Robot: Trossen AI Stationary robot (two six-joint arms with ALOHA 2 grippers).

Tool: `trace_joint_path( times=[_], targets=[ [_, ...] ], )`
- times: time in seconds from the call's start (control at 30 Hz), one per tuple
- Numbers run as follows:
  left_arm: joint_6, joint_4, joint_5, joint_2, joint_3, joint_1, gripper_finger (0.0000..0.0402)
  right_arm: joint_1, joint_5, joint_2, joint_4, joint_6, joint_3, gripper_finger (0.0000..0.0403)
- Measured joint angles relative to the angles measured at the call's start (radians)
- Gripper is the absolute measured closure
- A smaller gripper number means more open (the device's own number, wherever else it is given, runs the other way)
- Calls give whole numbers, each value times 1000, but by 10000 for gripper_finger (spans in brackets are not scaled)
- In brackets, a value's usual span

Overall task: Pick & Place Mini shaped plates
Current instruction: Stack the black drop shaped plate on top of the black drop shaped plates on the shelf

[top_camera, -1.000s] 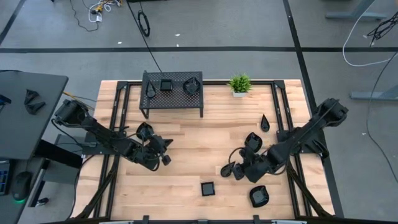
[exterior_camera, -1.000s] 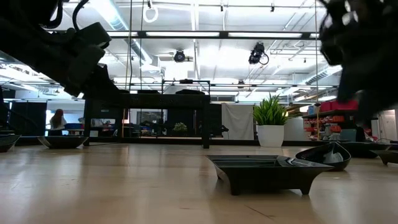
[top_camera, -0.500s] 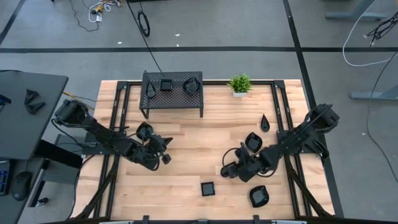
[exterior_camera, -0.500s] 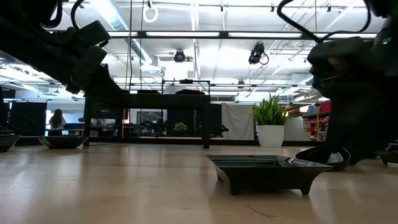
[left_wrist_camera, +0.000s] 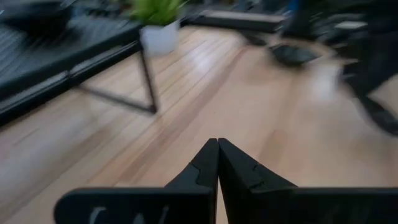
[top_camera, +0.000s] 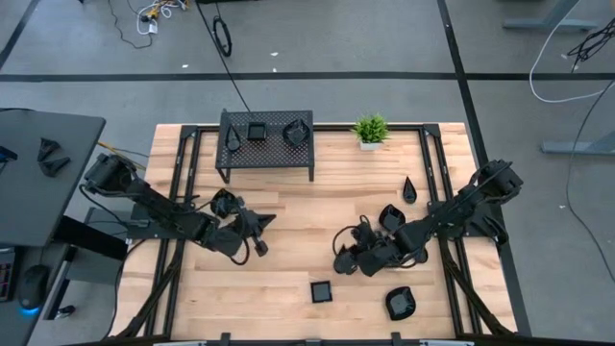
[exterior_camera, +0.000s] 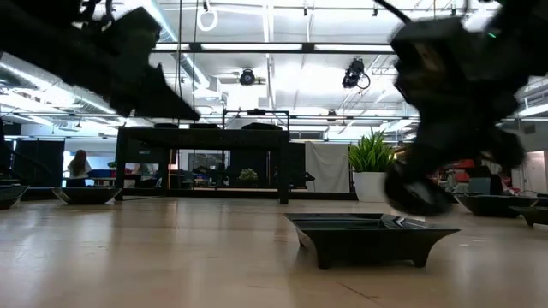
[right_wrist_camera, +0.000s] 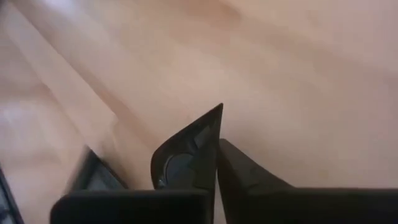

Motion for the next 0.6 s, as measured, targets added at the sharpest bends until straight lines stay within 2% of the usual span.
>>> trace_joint_path(
  times=[0.17, 0.3, 0.43, 0.6],
  targets=[
    [164, 188, 92, 0, 0, 5, 388, -42, 134, 0, 19, -208, 71, 394],
    [201, 268, 123, 0, 1, 19, 388, -75, 249, 0, 176, -416, 84, 397],
    [191, 321, 290, 0, 1, 80, 387, -108, 289, 18, 345, -602, 86, 399],
    [222, 326, 390, 0, 2, 136, 357, -141, 329, 54, 460, -694, 86, 400]
  ],
)
